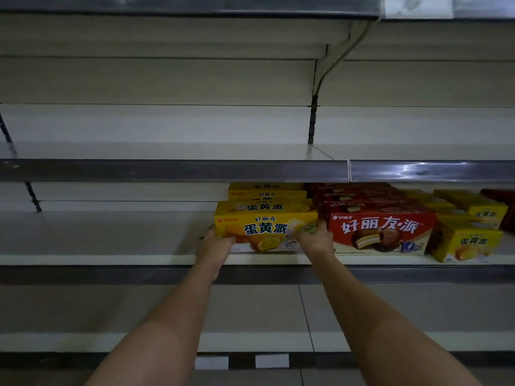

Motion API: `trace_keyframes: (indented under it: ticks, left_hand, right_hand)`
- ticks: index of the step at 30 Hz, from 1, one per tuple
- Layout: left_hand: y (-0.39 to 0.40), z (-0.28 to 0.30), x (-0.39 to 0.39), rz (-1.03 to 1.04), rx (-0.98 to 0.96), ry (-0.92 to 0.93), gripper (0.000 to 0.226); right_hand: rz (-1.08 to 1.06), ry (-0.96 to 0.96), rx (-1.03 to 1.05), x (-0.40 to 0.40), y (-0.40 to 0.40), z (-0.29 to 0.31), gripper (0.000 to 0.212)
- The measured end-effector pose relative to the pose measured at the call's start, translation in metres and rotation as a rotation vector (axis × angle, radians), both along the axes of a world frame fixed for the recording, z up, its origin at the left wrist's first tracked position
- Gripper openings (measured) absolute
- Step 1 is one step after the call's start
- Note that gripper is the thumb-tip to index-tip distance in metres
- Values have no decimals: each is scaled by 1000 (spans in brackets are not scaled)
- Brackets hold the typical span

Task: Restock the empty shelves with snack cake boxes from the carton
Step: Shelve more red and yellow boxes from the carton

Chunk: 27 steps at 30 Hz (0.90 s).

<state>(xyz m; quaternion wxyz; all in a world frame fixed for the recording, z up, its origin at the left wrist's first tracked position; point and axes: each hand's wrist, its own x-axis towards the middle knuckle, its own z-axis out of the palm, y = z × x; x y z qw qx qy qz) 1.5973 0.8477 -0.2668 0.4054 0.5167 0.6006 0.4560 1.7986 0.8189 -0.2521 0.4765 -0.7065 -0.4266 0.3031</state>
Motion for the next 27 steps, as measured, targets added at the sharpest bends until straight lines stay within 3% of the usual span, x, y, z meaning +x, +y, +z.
trace_keyframes:
  ticks: [6,10,14,19,27]
  left_hand:
    - [25,-4,5,-29,-12,-78,47]
    - [41,-4,9,-53,-27,-82,59]
    - [59,-4,14,-34,-15,-77,44]
    - [76,-6,22,14,-28,-79,55]
    - [88,-2,22,-29,-67,-84,47]
  right_hand:
    - [-51,166,0,-5,34,-15,82]
    - [-123,327,37,-18,55,-25,73]
    - [-113,407,42,-16,81,-35,78]
    - [-145,400,49,-7,104,-41,87]
    - [-130,427,68,-3,111,-29,66]
